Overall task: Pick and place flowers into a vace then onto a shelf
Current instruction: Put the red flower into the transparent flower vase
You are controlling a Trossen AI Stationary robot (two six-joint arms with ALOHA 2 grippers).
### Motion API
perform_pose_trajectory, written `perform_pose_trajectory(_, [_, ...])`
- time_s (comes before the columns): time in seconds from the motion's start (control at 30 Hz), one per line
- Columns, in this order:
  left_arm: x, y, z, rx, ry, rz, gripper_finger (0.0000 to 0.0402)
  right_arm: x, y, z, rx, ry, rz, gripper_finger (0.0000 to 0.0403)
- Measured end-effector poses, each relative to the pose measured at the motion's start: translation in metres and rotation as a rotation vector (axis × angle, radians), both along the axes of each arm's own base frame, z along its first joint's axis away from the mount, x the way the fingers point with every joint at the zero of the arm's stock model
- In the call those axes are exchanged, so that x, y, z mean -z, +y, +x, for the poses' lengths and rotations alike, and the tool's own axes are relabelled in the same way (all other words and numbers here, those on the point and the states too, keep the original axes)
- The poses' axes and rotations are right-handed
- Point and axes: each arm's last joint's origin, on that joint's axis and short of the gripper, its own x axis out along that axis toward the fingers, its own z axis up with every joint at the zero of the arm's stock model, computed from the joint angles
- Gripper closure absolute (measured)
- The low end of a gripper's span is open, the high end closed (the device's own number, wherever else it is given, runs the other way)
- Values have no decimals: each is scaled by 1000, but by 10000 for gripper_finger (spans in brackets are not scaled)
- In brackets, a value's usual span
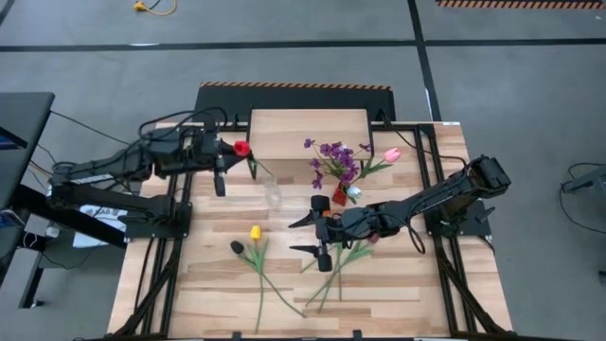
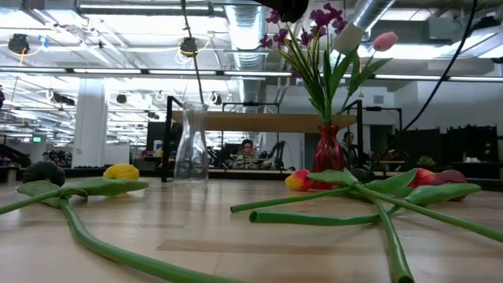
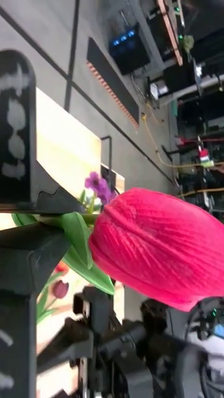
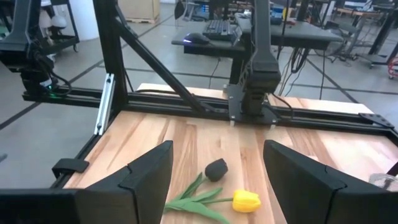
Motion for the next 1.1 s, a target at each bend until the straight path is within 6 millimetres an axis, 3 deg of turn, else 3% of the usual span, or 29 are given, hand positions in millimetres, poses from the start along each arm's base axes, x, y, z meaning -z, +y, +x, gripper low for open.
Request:
perform_pose_trajectory(0.67, [6, 5, 3, -30, 41, -42, 394, 0, 0, 0, 0, 3, 0, 159])
perform_pose_trajectory(0.83, [6, 5, 3, -34, 36, -62, 363, 0, 0, 0, 0, 3, 0, 159])
perform_pose_trajectory(1.1, [10, 5, 2, -41, 76, -98, 277, 1, 0, 0, 0, 8, -2, 159])
